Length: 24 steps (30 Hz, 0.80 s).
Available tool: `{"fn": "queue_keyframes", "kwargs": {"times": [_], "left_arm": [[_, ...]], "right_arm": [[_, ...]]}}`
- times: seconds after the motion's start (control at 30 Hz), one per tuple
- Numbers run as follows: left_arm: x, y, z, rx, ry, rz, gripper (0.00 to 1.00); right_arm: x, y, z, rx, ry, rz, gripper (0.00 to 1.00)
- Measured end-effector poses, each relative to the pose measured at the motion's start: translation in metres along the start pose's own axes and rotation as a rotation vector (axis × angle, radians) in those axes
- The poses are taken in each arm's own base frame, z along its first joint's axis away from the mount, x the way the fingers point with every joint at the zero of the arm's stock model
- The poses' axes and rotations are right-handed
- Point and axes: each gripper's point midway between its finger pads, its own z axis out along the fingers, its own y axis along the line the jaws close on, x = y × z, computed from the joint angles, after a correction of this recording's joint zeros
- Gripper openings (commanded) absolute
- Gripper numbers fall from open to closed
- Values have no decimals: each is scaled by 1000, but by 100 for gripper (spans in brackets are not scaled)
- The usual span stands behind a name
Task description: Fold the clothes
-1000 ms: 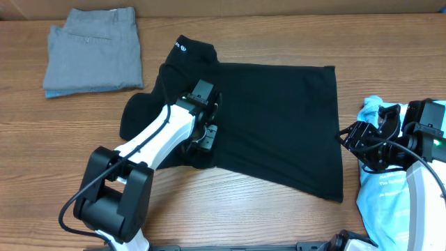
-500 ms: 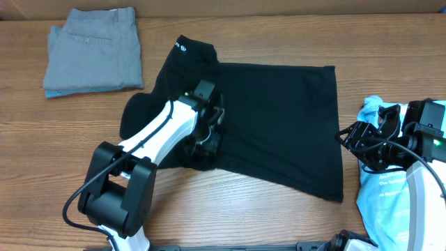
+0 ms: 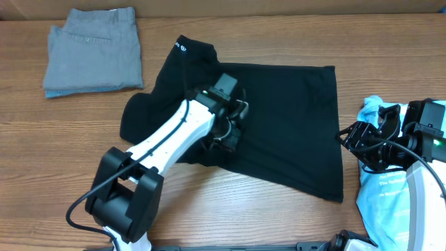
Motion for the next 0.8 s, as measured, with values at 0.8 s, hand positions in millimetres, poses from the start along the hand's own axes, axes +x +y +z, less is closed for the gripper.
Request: {"fn": "queue_keyframes", "kwargs": {"times": [0.8], "left_arm": [[-20, 95, -48, -400, -72, -120, 48]], "right_arm": [[0, 0, 0, 0, 0, 0, 63]]}}
